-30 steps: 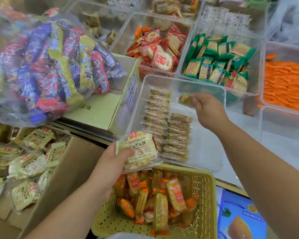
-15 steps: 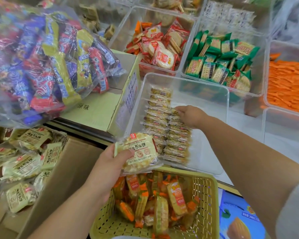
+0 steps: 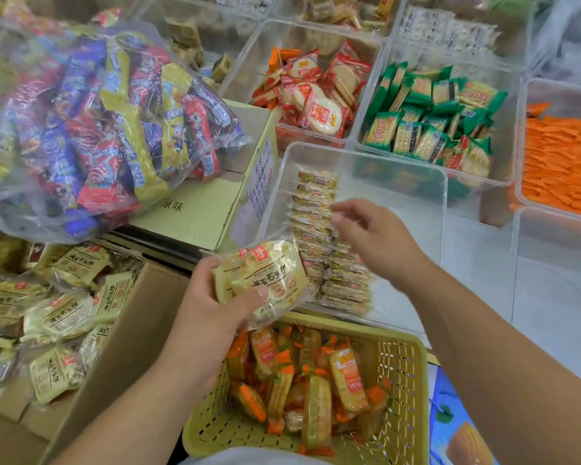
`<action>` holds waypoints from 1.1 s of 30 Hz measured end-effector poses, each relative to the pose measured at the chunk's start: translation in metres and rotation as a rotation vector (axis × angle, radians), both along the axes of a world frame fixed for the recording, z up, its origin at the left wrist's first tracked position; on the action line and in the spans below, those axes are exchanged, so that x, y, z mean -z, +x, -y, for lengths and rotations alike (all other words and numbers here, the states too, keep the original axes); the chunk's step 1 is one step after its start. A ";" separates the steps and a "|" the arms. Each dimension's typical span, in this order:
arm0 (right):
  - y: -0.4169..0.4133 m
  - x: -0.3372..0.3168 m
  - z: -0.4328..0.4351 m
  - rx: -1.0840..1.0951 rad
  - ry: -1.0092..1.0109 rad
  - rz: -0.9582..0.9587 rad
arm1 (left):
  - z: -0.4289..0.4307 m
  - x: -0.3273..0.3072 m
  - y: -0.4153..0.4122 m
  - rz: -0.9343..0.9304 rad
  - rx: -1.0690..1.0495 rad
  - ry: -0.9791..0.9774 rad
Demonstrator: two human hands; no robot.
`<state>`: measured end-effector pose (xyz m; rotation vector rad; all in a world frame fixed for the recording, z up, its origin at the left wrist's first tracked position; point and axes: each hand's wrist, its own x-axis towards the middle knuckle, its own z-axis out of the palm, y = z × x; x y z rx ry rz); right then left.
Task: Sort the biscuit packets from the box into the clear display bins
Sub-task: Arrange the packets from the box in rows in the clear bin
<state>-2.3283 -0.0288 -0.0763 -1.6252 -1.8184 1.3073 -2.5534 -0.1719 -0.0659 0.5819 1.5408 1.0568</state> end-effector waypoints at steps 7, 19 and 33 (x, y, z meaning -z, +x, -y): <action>-0.014 -0.029 0.079 0.101 -0.491 -0.482 | 0.000 -0.016 0.012 -0.409 0.111 0.157; -0.029 -0.026 0.101 0.461 -0.848 -1.047 | 0.005 -0.024 0.024 -0.713 0.427 0.341; -0.008 -0.001 0.079 0.503 -0.753 -0.781 | -0.017 0.005 0.010 -0.479 0.261 0.226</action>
